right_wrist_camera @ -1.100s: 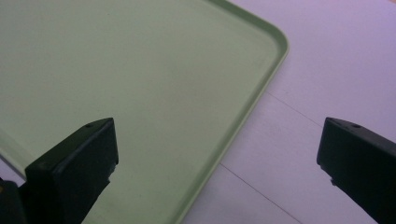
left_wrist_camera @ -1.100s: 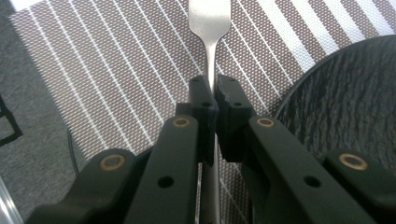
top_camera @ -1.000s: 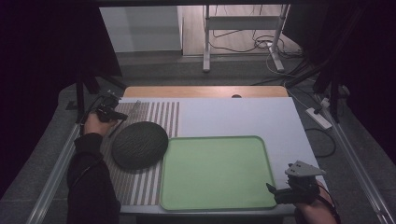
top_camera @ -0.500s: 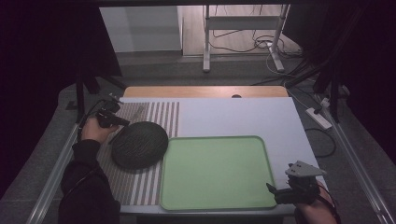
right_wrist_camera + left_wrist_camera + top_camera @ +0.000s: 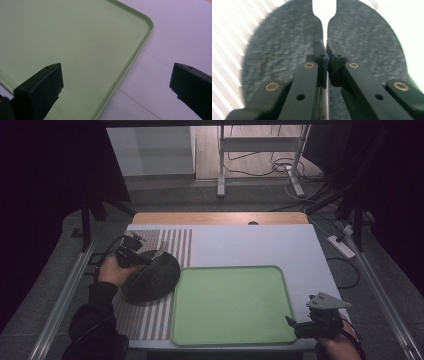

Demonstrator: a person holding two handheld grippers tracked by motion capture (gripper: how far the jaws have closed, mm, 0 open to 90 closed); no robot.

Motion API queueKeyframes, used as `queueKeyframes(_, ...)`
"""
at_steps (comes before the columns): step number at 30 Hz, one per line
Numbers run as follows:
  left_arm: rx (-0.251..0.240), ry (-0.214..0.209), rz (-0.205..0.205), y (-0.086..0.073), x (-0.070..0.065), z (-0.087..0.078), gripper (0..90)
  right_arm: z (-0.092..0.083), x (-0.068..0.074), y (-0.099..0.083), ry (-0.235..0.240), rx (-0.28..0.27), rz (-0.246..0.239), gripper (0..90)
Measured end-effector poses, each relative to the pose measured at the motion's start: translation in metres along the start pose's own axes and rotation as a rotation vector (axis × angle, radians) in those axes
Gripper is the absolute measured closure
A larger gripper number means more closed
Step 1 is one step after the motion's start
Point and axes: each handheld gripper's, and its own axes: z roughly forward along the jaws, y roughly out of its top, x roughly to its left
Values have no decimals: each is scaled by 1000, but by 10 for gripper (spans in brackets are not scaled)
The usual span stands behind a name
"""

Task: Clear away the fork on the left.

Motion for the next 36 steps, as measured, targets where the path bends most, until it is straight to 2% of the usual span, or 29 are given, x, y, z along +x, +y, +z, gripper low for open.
queueKeyframes(9,14,-32,21,-6,-26,8,860,0,0,0,1,0,-3,0)
queueKeyframes(11,14,-40,38,-8,-37,8,859,0,0,0,2,0,-3,0)
queueKeyframes(12,14,-40,38,-8,-37,8,859,0,0,0,2,0,-3,0)
queueKeyframes(13,10,-44,37,-9,-44,8,859,0,0,0,2,0,-4,0)
queueKeyframes(14,10,-44,37,-9,-44,8,859,0,0,0,2,0,-4,0)
queueKeyframes(18,2,-64,39,-11,-59,9,859,0,1,0,3,1,-8,0)
queueKeyframes(22,7,-70,49,-10,-70,12,860,0,1,0,4,0,-7,0)
queueKeyframes(23,13,-70,58,-8,-77,13,860,0,0,0,3,-2,-8,0)
queueKeyframes(24,13,-70,58,-8,-77,13,860,0,0,0,4,-2,-8,0)
queueKeyframes(25,21,-76,71,-6,-84,14,860,0,0,0,4,-2,-8,0)
queueKeyframes(26,21,-76,71,-6,-84,14,860,0,0,0,4,-2,-8,0)
queueKeyframes(27,32,-82,89,-5,-92,15,860,0,0,0,5,-2,-8,0)
queueKeyframes(28,32,-82,89,-5,-92,15,861,0,0,0,5,-2,-8,0)
queueKeyframes(29,40,-89,107,-3,-101,17,860,0,0,0,5,-2,-8,0)
queueKeyframes(30,40,-89,107,-3,-101,17,860,0,0,0,5,-2,-8,0)
queueKeyframes(31,49,-108,112,-1,-108,20,860,0,1,0,6,-1,-10,0)
queueKeyframes(32,49,-108,112,-1,-108,20,860,0,1,0,6,-1,-10,0)
queueKeyframes(35,61,-133,121,2,-123,24,860,0,1,0,6,-1,-10,0)
queueKeyframes(36,61,-133,121,2,-123,24,860,0,1,0,6,-1,-10,0)
